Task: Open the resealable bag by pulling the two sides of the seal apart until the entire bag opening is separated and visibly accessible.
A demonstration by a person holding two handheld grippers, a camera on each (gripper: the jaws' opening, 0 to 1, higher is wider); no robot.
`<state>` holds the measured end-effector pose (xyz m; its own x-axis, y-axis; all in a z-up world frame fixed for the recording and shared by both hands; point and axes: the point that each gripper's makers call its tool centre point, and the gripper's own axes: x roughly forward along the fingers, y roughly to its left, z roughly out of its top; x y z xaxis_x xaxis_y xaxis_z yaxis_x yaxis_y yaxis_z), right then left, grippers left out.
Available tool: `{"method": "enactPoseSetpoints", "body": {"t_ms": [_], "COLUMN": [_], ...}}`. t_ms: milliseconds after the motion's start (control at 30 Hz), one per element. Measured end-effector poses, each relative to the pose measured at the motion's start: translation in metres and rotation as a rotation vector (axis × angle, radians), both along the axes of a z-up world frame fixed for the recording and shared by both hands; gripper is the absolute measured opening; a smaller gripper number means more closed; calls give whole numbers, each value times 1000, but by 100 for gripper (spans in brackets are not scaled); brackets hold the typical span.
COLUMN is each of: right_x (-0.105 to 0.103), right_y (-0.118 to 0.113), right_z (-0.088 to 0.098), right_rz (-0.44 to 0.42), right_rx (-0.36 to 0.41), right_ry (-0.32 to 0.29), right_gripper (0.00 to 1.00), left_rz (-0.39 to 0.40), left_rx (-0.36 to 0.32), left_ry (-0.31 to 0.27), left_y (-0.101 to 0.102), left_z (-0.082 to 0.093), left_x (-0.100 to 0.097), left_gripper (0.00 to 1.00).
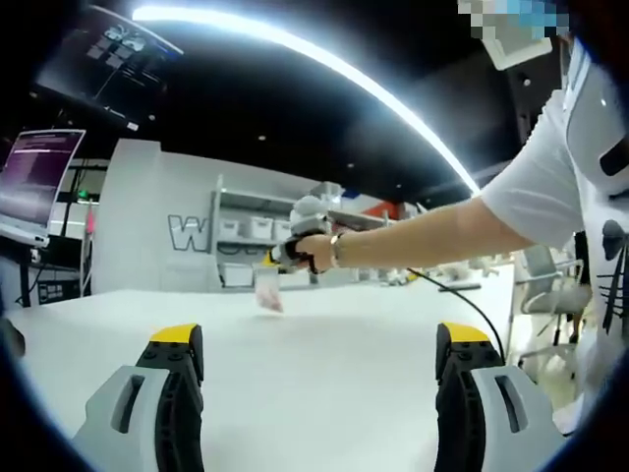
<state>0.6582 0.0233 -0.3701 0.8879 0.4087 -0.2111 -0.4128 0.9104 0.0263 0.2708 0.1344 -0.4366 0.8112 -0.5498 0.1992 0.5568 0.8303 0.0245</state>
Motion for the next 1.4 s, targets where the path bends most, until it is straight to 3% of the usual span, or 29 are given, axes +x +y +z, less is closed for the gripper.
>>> {"method": "enactPoseSetpoints", "body": {"t_ms": [800, 1033, 1400], "right_x": [18, 24, 20], "right_y": [1, -1, 21], "right_z": [1, -4, -25], "right_rz": [-7, -24, 25], "right_rx": [-92, -137, -191], "right_ry": [-33, -42, -41], "right_gripper": [0, 0, 0], "left_rz": [-3, -5, -8], "left_rx": [-1, 1, -1], "left_ry": [-3, -2, -1], "left_y": [-2, -2, -1], "left_z": [2, 1, 1], "left_x": [0, 0, 0], "left_gripper": [96, 96, 96]}}
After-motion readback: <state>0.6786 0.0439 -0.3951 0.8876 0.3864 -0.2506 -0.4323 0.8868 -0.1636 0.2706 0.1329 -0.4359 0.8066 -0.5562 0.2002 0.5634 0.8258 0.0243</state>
